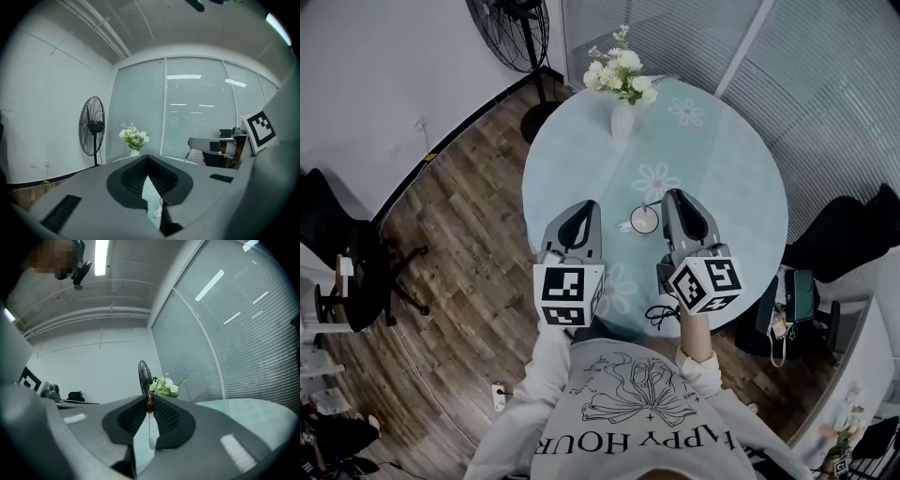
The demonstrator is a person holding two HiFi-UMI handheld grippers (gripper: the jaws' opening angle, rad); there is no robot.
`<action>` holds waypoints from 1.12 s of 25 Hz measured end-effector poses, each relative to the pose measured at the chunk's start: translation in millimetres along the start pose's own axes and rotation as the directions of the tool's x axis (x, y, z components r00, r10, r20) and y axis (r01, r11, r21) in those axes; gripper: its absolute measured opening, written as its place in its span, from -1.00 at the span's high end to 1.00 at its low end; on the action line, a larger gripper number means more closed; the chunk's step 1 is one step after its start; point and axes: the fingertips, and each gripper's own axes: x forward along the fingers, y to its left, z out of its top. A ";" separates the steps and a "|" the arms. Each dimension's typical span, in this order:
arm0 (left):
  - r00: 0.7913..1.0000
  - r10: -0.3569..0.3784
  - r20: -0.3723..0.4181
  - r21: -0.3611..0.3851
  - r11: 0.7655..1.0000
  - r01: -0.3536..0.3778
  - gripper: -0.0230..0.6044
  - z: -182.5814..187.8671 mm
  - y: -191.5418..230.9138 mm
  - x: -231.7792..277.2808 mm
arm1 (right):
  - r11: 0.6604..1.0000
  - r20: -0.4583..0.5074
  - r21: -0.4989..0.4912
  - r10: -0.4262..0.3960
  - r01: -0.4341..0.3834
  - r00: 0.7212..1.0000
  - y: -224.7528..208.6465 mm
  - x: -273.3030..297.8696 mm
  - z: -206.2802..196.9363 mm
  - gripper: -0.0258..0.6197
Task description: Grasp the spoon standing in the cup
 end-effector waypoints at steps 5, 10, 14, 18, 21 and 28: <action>1.000 0.000 0.007 -0.002 1.000 0.000 0.91 2.9 2.0 2.1 | 1.000 0.004 -0.008 0.004 -0.004 1.000 -0.5 1.3 2.1 0.75; 1.000 0.000 0.013 0.005 1.000 0.000 0.91 6.5 3.1 3.0 | 1.000 0.010 -0.006 0.010 -0.010 1.000 -0.7 2.5 5.3 0.75; 1.000 0.002 0.019 0.005 1.000 -0.002 0.91 10.2 3.8 3.0 | 1.000 0.013 -0.012 0.012 -0.012 1.000 -0.5 3.8 9.2 0.75; 1.000 0.000 0.019 0.008 1.000 0.000 0.91 13.0 2.5 4.9 | 1.000 0.012 -0.014 0.016 -0.016 1.000 -0.6 5.8 11.2 0.75; 1.000 -0.002 0.020 0.010 1.000 0.002 0.91 13.4 2.4 6.1 | 1.000 0.010 -0.015 0.021 -0.021 1.000 0.2 7.7 11.0 0.75; 1.000 0.005 0.025 0.008 1.000 -0.005 0.91 14.6 3.0 5.2 | 0.999 0.009 -0.019 0.032 -0.032 0.999 3.4 8.7 11.6 0.75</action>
